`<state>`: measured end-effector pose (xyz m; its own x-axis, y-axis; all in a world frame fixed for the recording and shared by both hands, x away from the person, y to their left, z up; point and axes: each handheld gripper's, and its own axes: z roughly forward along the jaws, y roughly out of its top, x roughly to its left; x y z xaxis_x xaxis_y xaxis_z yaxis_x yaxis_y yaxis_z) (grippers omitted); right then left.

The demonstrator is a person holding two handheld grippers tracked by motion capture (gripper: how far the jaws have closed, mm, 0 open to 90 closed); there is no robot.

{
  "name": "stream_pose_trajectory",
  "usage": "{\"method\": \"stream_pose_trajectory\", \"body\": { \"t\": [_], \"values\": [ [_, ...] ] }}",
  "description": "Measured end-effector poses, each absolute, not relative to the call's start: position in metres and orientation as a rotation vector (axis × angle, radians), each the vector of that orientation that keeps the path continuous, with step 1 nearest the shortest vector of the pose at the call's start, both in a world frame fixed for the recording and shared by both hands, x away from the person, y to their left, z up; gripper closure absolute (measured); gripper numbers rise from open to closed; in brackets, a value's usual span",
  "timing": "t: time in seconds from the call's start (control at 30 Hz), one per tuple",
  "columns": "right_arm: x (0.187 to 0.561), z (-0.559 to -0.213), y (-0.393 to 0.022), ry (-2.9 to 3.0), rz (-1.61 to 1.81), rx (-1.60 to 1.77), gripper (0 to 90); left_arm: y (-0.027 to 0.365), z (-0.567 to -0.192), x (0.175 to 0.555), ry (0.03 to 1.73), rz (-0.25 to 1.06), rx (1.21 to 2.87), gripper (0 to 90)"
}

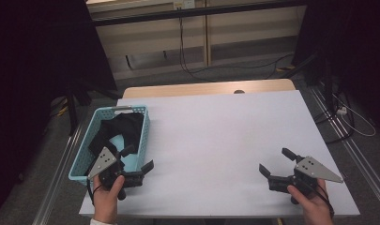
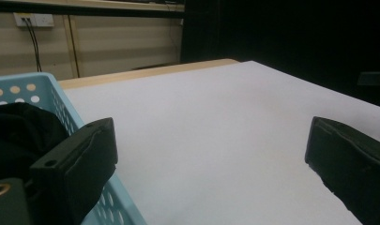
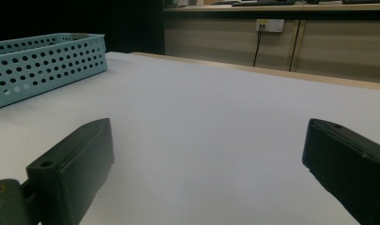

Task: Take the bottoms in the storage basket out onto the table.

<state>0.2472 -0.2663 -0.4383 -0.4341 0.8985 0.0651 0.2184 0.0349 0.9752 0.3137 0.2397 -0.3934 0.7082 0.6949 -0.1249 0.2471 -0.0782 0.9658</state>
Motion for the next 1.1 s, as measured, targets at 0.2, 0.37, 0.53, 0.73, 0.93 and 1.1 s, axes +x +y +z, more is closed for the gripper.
{"method": "stream_pose_trajectory", "body": {
  "t": [0.2, 0.37, 0.53, 0.73, 0.93, 1.1],
  "values": [
    [0.247, -0.438, -0.267, 1.709, 1.447, 1.138, 1.9, 0.243, -0.378, 0.317, 0.772, 0.474, 1.624, 2.7],
    [0.248, -0.439, -0.267, 1.715, 1.449, 1.143, 1.9, 0.250, -0.366, 0.319, 0.769, 0.498, 1.615, 2.7],
    [0.248, -0.439, -0.266, 1.721, 1.449, 1.138, 1.9, 0.258, -0.354, 0.324, 0.769, 0.514, 1.624, 2.7],
    [0.248, -0.439, -0.265, 1.728, 1.447, 1.138, 2.0, 0.264, -0.349, 0.335, 0.779, 0.533, 1.656, 2.7],
    [0.248, -0.439, -0.266, 1.729, 1.449, 1.139, 2.0, 0.269, -0.346, 0.348, 0.807, 0.535, 1.655, 2.7],
    [0.247, -0.439, -0.266, 1.741, 1.437, 1.136, 2.1, 0.273, -0.345, 0.358, 0.825, 0.546, 1.663, 2.7]
  ]
}}
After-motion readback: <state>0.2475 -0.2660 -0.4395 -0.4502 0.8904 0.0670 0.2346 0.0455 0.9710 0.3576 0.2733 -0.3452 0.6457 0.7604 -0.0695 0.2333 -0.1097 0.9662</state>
